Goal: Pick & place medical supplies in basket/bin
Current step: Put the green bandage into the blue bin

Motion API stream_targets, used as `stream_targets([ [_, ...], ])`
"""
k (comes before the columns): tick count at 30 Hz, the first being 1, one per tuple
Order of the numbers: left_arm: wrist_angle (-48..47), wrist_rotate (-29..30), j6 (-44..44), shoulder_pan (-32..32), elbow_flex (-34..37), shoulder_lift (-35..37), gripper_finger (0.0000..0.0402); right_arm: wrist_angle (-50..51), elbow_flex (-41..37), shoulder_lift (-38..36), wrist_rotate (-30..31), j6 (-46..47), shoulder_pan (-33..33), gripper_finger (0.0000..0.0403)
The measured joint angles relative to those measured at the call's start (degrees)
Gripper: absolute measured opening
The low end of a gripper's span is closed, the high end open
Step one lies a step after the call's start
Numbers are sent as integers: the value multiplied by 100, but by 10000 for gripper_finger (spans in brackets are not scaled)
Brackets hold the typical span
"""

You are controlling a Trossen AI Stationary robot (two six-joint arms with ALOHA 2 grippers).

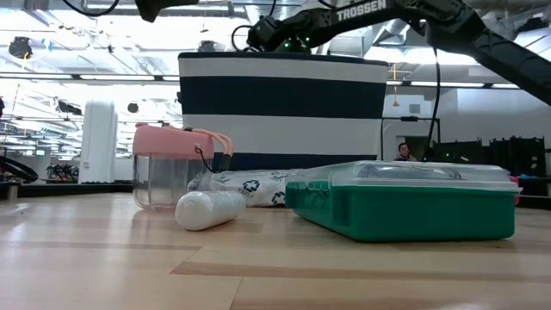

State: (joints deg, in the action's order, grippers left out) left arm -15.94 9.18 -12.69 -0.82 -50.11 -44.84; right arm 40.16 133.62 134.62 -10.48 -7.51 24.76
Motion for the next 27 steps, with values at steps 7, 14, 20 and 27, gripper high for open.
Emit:
stream_targets([
  [7, 50, -139, -19, 0, 2, 0, 291, -187, -13, 307, -4, 13, -3, 173],
  [14, 44, -205, -18, 22, 2, 0, 291, -205, -9, 362, 4, -6, 13, 173],
  [20, 29, -460, -20, 22, 2, 0, 291, -239, -9, 362, 3, -8, 15, 173],
  [27, -503, -487, -318, 24, 4, -16, 291, -201, -9, 362, 63, -51, 29, 175],
])
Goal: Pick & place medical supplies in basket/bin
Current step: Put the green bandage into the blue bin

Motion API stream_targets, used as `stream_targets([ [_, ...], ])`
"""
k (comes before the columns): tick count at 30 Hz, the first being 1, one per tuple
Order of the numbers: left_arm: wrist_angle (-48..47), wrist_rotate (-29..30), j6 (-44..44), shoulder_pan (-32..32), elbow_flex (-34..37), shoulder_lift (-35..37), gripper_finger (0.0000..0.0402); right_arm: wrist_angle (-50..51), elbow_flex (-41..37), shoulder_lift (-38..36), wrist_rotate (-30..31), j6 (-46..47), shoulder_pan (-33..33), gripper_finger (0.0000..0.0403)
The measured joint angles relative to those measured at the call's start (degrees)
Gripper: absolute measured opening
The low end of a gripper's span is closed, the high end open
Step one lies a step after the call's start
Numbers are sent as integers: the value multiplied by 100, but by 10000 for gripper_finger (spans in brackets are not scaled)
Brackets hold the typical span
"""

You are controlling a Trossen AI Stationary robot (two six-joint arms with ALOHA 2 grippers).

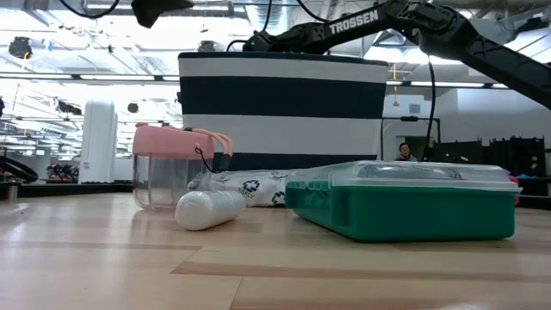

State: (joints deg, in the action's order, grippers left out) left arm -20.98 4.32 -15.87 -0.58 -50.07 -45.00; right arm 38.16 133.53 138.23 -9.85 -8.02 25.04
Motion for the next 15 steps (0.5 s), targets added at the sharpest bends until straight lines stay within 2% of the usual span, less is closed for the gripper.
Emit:
stream_targets([
  [7, -371, 865, -281, 0, 5, -1, 291, 251, 0, -2, 158, 4, 110, 176],
  [15, -358, 996, -188, 0, 5, -1, 291, 287, 0, -2, 158, 1, 141, 184],
])
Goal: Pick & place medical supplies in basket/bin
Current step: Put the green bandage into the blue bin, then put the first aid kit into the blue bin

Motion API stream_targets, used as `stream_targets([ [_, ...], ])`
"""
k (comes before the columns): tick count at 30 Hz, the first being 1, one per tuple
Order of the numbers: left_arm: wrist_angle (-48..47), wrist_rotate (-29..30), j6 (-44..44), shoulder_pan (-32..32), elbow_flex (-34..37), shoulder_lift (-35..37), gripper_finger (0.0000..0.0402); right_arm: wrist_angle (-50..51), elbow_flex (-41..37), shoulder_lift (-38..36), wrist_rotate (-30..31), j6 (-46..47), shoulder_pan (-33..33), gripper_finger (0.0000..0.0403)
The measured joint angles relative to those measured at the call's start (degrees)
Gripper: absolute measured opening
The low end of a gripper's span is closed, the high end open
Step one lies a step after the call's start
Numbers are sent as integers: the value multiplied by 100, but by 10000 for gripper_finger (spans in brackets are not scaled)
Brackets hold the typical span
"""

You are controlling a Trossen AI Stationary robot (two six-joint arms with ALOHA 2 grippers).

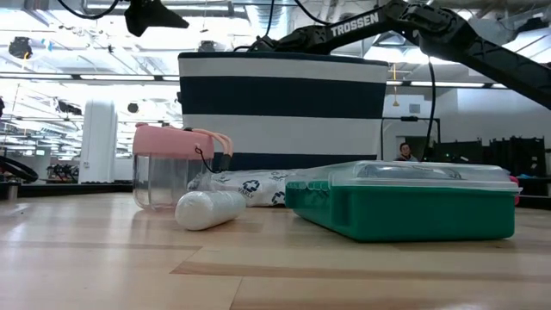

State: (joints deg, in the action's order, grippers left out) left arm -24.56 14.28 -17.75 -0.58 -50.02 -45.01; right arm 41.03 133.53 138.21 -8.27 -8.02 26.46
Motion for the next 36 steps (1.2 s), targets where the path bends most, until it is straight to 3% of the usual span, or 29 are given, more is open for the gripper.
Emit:
stream_targets([
  [6, -1, 2, 0, 0, 0, 0, 291, 14, 0, -2, 234, -215, -43, 194],
  [15, -2, 7, -1, 0, 0, 0, 291, 16, 0, -4, 218, -401, -154, 255],
  [23, -9, 9, 11, 2, 0, 0, 291, 297, 133, -76, 223, -401, -180, 260],
  [36, -2, -28, 12, 2, 0, 0, 291, 546, 107, -1530, 241, -399, -170, 260],
])
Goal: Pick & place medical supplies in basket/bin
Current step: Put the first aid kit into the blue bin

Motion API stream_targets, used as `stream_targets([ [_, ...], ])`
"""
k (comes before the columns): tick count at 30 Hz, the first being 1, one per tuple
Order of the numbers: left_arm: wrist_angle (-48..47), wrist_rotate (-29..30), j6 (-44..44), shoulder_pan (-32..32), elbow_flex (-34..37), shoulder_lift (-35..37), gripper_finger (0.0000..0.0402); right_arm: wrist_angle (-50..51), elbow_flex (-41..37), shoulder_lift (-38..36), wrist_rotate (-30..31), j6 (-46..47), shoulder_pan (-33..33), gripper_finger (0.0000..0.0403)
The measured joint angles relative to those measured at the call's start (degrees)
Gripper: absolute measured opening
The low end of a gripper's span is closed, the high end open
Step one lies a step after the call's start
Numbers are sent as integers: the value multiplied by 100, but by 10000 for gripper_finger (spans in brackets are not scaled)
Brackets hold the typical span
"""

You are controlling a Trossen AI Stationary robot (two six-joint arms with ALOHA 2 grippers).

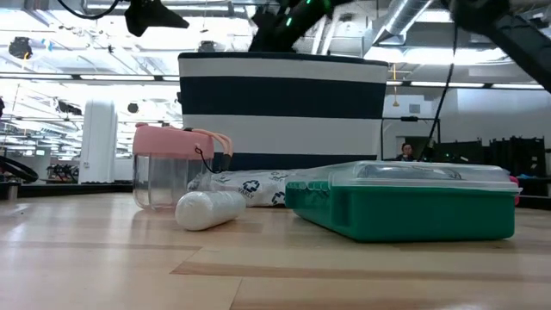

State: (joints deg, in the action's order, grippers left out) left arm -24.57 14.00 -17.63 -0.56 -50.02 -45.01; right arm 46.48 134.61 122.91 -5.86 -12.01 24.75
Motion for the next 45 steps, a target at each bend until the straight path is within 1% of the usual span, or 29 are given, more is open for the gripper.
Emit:
stream_targets([
  [5, -1, -7, -20, 0, 0, 0, 291, 337, 2, -842, 10, -9, 0, 260],
  [13, 0, -7, -50, 0, 0, 0, 291, 1973, 2, -2069, -3, 30, -157, 260],
  [20, 4, -11, -250, 0, 0, 0, 291, 3305, 2, -2717, -43, 297, -573, 260],
  [22, 4, -11, -264, 0, 0, 0, 291, 3469, -81, -2858, -113, 410, -733, 260],
  [24, 4, -11, -267, 0, 0, 0, 291, 3484, -334, -3048, -295, 566, -900, 260],
  [27, 4, -11, -267, 0, 0, 0, 291, 3200, -1058, -3451, -466, 781, -1248, 260],
  [29, 4, -11, -271, 0, 0, 0, 291, 2816, -1783, -3804, -469, 1040, -1505, 260],
  [33, 0, -13, -319, 0, -1, 0, 291, 1374, -3547, -4643, -449, 2017, -2038, 260],
  [35, 0, -16, -321, 0, -2, 0, 291, 563, -4417, -5052, -269, 2674, -2346, 260],
  [37, -3, -79, -319, 0, -2, 0, 291, -113, -5184, -5374, 70, 3305, -2702, 260],
  [40, -16, -218, -228, -1, -2, 0, 291, -946, -6102, -5691, 825, 4143, -3309, 260],
  [42, -60, -322, -202, 0, -2, 0, 291, -1236, -6553, -5793, 1466, 4688, -3701, 260],
  [45, -70, -401, -190, 0, -2, 0, 291, -1296, -7076, -5762, 2441, 5622, -4238, 260],
])
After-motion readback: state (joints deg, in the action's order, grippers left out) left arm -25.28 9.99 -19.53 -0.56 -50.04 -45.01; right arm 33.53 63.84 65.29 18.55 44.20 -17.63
